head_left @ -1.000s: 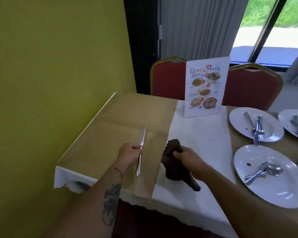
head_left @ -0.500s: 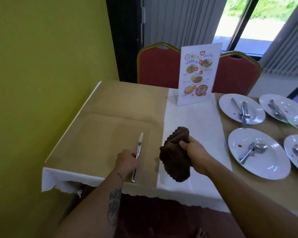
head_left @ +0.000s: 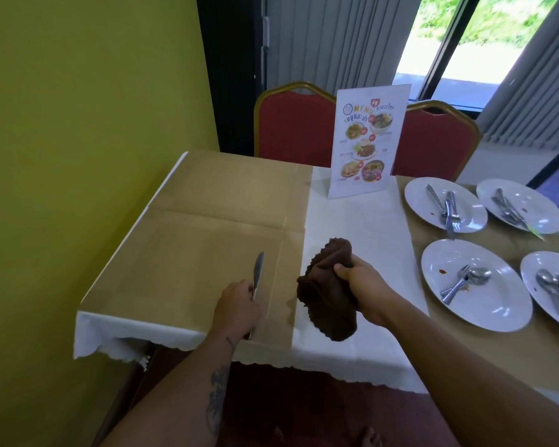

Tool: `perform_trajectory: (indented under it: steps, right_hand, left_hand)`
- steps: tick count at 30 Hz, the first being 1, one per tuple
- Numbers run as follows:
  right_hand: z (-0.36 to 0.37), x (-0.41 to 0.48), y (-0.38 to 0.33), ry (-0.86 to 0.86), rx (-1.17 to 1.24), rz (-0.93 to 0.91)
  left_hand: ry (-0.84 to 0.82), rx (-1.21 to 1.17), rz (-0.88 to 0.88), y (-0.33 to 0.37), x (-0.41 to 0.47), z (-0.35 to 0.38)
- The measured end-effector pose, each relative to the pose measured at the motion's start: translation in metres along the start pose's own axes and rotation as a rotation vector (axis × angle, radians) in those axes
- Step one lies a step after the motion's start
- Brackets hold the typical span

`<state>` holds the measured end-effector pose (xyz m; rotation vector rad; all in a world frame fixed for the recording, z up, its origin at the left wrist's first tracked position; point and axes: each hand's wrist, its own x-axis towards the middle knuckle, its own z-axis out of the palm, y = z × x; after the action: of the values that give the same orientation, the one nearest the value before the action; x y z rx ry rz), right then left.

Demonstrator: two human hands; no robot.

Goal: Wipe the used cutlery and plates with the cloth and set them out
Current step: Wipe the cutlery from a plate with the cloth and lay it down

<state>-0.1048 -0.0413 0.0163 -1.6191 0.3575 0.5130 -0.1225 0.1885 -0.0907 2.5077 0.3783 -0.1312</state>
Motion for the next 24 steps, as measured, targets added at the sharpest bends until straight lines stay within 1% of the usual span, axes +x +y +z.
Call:
perform_trajectory:
  steps: [6,16,21,24]
  right_hand:
    - [-0.011,-0.001,0.005,0.005,-0.004,0.002]
    - [-0.022,-0.001,0.006,0.012,-0.022,0.023]
    - [-0.036,-0.001,0.007,0.043,0.01,0.005]
    - [-0.066,-0.008,0.011,0.112,0.069,0.01]
  left_hand:
    - [0.04,0.01,-0.03,-0.002,-0.002,-0.001]
    - [0.052,-0.016,-0.04,-0.004,-0.004,-0.005]
    - [0.077,0.028,-0.097,-0.008,0.002,-0.001]
    - [0.115,0.011,-0.046,0.016,0.013,0.007]
